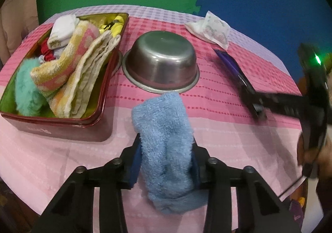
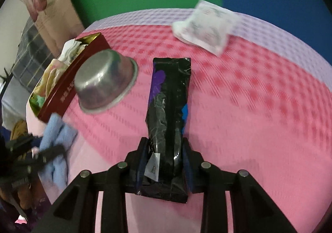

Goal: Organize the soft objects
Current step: 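Hold the blue towel in the left tool while the right tool grasps the black packet, then drop the blue towel into the tin with the left tool while the right tool lifts the black packet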

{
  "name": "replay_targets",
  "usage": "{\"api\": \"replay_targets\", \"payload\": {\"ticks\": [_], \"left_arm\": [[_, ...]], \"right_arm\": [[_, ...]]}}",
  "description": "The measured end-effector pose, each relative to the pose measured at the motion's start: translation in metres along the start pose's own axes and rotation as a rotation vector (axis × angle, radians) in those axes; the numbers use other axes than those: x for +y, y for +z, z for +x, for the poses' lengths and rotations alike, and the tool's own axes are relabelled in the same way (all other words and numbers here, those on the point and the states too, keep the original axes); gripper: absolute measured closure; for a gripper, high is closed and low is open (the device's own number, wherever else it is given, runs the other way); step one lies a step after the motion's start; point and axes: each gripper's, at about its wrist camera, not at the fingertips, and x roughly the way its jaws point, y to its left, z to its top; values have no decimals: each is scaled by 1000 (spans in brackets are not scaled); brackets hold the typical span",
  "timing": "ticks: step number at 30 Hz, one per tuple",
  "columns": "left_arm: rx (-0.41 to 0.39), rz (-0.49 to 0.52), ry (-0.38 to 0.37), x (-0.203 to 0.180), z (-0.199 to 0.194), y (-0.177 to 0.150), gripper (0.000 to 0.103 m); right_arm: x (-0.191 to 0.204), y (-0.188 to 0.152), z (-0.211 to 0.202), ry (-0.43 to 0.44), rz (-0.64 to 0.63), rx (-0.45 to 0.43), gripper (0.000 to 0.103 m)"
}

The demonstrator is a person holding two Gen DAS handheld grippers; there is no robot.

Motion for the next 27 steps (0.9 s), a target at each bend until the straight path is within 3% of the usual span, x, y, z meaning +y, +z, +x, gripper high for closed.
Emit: {"api": "replay_targets", "payload": {"ticks": [6, 16, 22, 27], "left_arm": [[-1, 15, -2, -4, -7, 2, 74], [-112, -18, -3, 8, -69, 29, 75], [-161, -52, 98, 59, -98, 77, 75], [-131, -92, 186, 116, -82, 104, 74]], "right_arm": [[-5, -38, -19, -20, 41, -57, 72], [-3, -39, -8, -11, 56, -111, 72], [-2, -45, -12, -4, 77, -135, 72], [2, -48, -11, -14, 89, -147, 72]]}}
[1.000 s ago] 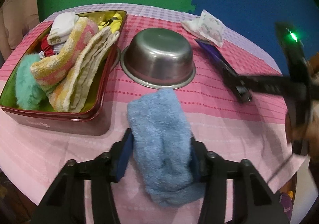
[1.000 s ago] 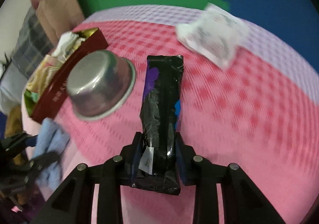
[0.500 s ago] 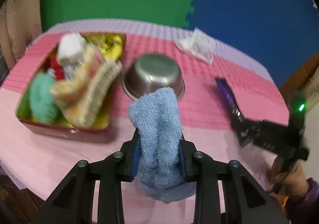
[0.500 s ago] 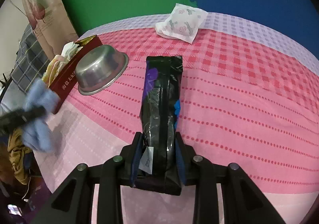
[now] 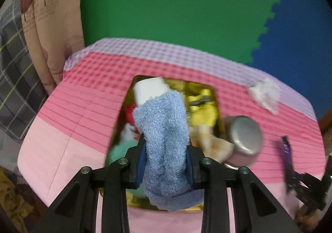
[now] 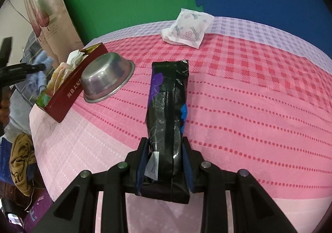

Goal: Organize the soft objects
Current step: 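Drop the blue towel into the tin with the left tool while the right tool lifts the black packet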

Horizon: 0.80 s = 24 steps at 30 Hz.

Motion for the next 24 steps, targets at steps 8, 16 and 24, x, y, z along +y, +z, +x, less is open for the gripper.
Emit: {"api": "replay_targets", "payload": {"ticks": [8, 16, 24], "left_arm": [[81, -74, -6, 36, 63, 14, 49], [-55, -54, 132, 31, 43, 8, 10], [-222, -161, 181, 32, -36, -29, 1]], "right_arm": [[1, 0, 0, -10, 1, -4, 72], [1, 0, 1, -10, -2, -4, 72], [-2, 7, 1, 7, 47, 26, 72]]}}
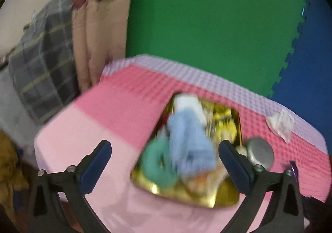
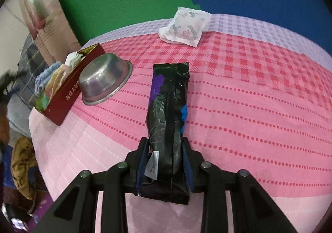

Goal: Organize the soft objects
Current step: 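Drop the blue towel into the tin with the left tool while the right tool lifts the black packet, then carry the black packet over the tin and release it with the right tool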

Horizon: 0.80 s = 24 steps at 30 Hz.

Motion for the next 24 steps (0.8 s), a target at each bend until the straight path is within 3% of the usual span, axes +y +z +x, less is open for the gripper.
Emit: {"api": "replay_targets", "payload": {"ticks": [5, 10, 20, 24], "left_arm": [[69, -77, 16, 14, -24, -51, 1], [61, -2, 98, 7, -34, -85, 1], [21, 126, 134, -7, -35, -89, 1], [8, 121, 130, -4, -39, -84, 1]], "right_arm": [[-4, 11, -4, 91, 104, 10, 72], [24, 38, -14, 181, 124, -18, 72], [139, 118, 22, 352, 84, 28, 71], [186, 145, 49, 344, 54, 64, 72]]}}
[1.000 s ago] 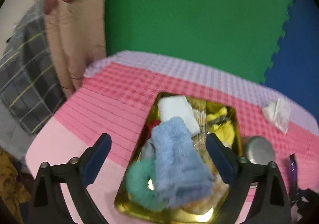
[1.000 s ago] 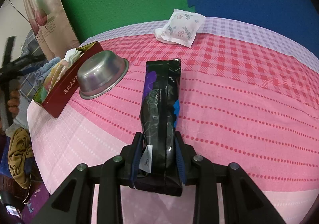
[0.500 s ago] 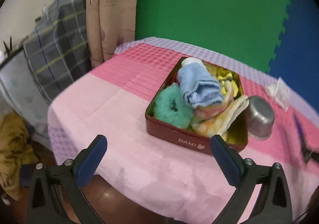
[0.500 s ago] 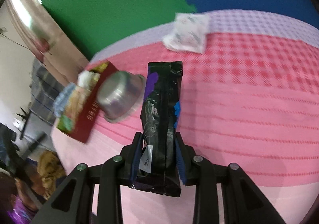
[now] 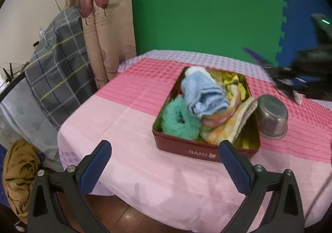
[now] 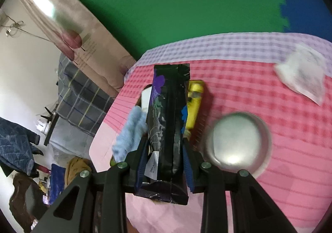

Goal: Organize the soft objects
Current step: 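Carry the black packet over the tin and release it with the right tool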

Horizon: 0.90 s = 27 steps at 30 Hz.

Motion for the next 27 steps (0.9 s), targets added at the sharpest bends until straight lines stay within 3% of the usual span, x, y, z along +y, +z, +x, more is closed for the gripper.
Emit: {"api": "replay_targets", "payload": {"ticks": [6, 12, 19, 27], "left_arm": [[-26, -17, -1, 7, -4, 4, 1], [4, -33, -24, 12, 2, 4, 1], [16, -32, -38, 11, 5, 3, 1], [-5, -3, -31, 5, 0, 3, 1]], "right_arm": [[23, 27, 54, -4, 34, 38, 72], [22, 24, 96, -113, 67, 81, 72], [13, -2, 105, -117, 106, 106, 72], [25, -11, 112, -147, 33, 117, 69]]}}
